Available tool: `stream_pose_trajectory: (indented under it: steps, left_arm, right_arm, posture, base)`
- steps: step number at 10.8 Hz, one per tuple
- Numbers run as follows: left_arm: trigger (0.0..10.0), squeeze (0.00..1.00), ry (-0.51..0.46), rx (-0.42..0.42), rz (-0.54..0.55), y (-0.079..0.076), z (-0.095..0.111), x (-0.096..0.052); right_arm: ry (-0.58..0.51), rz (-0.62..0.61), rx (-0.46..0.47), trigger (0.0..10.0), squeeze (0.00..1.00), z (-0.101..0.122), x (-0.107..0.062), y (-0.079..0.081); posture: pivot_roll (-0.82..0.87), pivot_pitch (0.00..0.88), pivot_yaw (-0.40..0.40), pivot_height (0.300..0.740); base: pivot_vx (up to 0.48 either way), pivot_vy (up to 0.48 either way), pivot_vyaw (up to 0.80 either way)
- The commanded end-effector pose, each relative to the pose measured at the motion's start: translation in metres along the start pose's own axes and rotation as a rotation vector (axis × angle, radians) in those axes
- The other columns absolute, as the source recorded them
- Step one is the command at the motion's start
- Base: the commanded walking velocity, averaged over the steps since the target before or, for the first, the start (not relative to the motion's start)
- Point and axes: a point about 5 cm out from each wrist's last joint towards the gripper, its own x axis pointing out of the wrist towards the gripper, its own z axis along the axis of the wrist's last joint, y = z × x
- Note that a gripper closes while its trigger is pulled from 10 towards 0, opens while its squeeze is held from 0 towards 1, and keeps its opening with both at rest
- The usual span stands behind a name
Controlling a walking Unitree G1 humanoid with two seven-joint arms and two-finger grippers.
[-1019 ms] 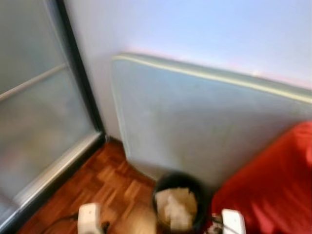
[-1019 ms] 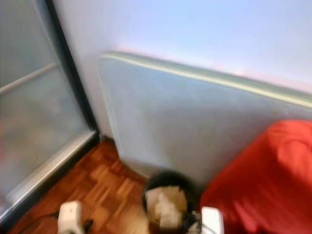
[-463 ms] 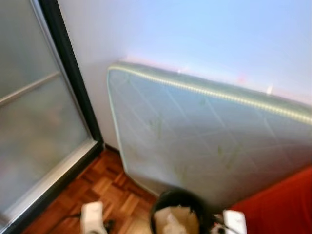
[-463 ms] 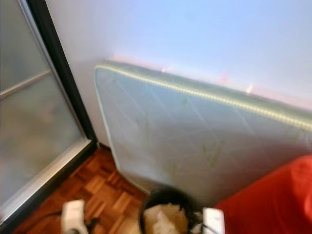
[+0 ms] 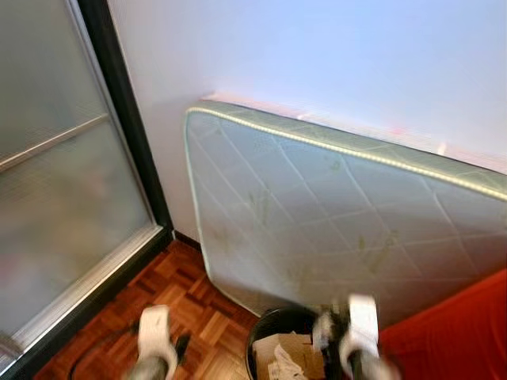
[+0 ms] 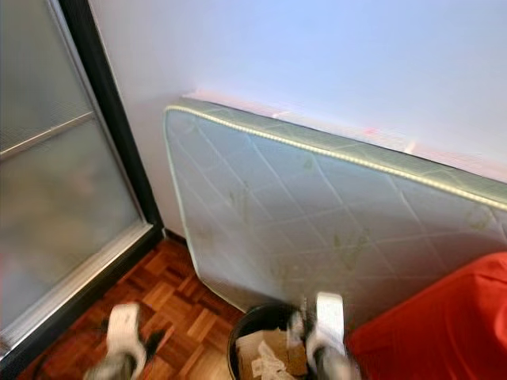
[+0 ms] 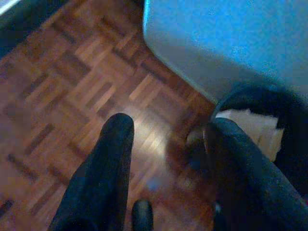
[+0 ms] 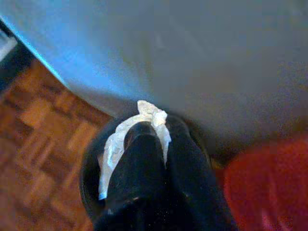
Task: Clean up the room
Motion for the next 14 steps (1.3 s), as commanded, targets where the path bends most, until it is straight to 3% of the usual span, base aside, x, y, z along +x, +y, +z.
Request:
stream_pose_trajectory:
  steps: [1,4,7,10,12,13,14]
  left_arm:
    - [10.0,0.00,-0.031,-0.004,-0.008,-0.003,0.008,0.002]
    - [10.0,0.00,-0.059,-0.005,-0.022,-0.007,0.014,0.004]
    - [10.0,0.00,-0.077,-0.006,-0.027,-0.008,0.017,0.004]
    - [10.0,0.00,-0.083,-0.007,-0.029,-0.007,0.018,0.004]
    - [10.0,0.00,-0.082,-0.008,-0.030,-0.007,0.018,0.004]
    - [10.0,0.00,-0.082,-0.008,-0.031,-0.007,0.018,0.004]
    - [10.0,0.00,-0.083,-0.008,-0.033,-0.007,0.018,0.004]
  right_arm:
    - [-0.035,0.003,0.002,10.0,0.00,0.009,0.002,0.000]
    - [-0.110,-0.004,-0.006,10.0,0.00,0.028,0.006,0.002]
    - [-0.119,-0.073,0.012,10.0,0.00,0.034,0.006,-0.011]
    - [-0.127,-0.084,-0.016,10.0,0.00,0.039,0.007,-0.012]
    - [-0.110,-0.086,-0.037,10.0,0.76,0.035,0.006,-0.013]
    - [-0.100,-0.092,-0.050,10.0,1.00,0.032,0.005,-0.015]
    - [-0.090,-0.098,-0.062,10.0,1.00,0.030,0.004,-0.017]
  posture:
    - [0.05,0.011,-0.014,0.738]
    - [0.05,0.020,-0.013,0.738]
    - [0.06,0.026,-0.013,0.738]
    - [0.06,0.027,-0.013,0.738]
    - [0.06,0.027,-0.013,0.738]
    - [0.06,0.027,-0.013,0.738]
    - [0.06,0.030,-0.011,0.738]
  base:
    - [0.000,0.000,0.00]
    - [0.000,0.000,0.00]
    - [0.000,0.000,0.00]
    - [0.000,0.000,0.00]
    - [0.000,0.000,0.00]
    - [0.000,0.000,0.00]
    - [0.000,0.000,0.00]
